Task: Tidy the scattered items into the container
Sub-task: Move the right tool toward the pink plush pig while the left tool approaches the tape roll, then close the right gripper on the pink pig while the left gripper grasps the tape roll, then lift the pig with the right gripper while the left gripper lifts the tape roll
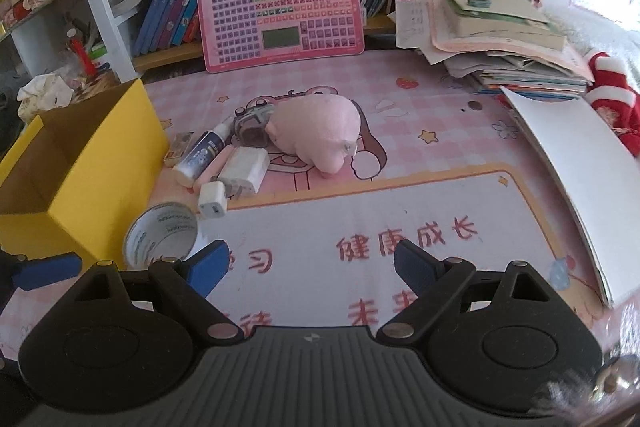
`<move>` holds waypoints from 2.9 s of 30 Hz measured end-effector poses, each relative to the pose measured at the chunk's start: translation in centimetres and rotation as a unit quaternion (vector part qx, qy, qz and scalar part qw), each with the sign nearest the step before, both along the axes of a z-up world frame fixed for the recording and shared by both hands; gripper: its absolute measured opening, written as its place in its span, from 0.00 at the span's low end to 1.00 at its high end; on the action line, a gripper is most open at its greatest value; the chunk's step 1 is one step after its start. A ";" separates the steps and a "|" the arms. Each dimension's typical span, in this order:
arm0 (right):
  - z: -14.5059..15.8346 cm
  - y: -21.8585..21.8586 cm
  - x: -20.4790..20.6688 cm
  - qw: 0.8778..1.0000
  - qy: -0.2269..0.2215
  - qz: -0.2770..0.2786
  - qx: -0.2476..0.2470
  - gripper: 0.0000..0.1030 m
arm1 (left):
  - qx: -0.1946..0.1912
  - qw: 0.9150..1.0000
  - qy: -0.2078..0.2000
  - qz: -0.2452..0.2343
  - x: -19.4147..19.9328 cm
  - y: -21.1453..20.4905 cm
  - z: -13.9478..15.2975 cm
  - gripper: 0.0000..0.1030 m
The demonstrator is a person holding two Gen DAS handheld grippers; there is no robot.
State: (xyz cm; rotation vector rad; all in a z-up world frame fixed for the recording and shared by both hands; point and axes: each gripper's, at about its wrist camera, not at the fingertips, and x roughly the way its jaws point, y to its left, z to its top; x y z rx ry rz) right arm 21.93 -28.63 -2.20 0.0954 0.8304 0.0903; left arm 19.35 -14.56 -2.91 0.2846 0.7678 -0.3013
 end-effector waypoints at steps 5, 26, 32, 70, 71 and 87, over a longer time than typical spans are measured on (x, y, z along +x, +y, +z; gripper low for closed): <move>-1.1 -1.0 2.7 1.000 0.004 0.018 0.004 0.88 | 0.020 0.999 0.013 0.023 1.5 -1.1 -0.8 0.70; -3.9 -1.8 13.8 0.992 0.007 0.115 -0.048 0.87 | -0.001 0.988 0.083 0.128 7.3 -2.7 -3.3 0.42; -4.8 -0.8 15.8 0.988 0.009 0.146 -0.059 0.87 | -0.005 0.984 0.100 0.145 8.1 -2.5 -3.9 0.38; -5.1 -1.3 15.5 0.989 0.013 0.129 -0.067 0.66 | -0.050 0.985 0.106 0.128 7.6 -2.0 -3.8 0.04; -4.9 -1.4 15.1 0.990 0.013 0.124 -0.064 0.66 | -0.051 0.985 0.104 0.126 7.4 -2.0 -3.6 0.04; -2.9 -1.0 5.8 0.993 0.041 0.094 -0.051 0.67 | -0.086 0.994 0.046 0.043 3.5 -2.0 -0.7 0.05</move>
